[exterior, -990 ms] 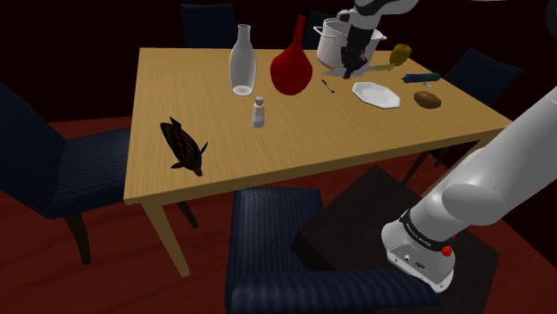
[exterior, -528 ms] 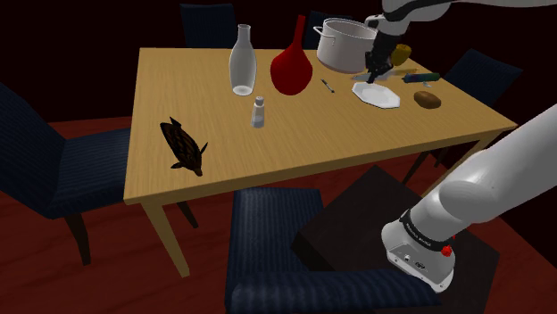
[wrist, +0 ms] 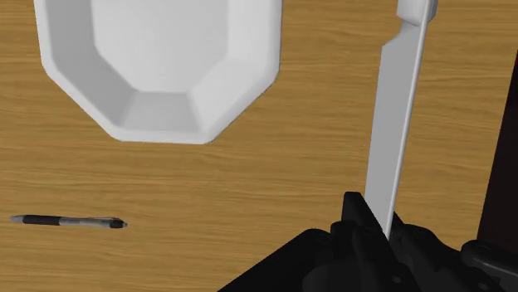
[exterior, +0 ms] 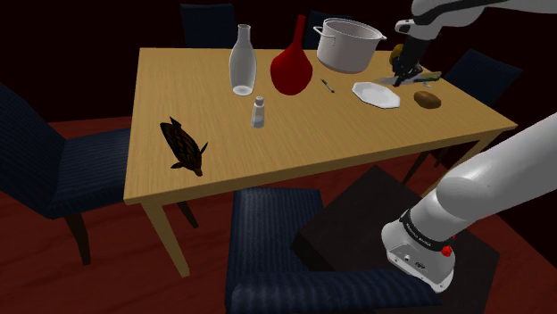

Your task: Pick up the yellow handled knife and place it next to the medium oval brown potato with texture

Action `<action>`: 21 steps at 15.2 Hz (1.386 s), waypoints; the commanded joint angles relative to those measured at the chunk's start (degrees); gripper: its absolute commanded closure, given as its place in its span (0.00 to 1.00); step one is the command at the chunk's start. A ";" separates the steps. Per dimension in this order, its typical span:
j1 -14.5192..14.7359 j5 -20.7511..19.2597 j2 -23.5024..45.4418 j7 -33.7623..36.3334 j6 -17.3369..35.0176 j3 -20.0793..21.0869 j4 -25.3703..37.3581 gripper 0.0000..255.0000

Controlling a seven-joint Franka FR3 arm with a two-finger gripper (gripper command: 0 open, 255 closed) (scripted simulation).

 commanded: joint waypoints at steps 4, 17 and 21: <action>-2.96 -1.14 -0.18 -6.94 0.40 -4.44 0.19 1.00; -7.51 0.03 4.44 -20.84 4.12 -13.42 1.95 1.00; -7.53 0.68 5.76 -21.28 7.29 -13.88 -0.12 1.00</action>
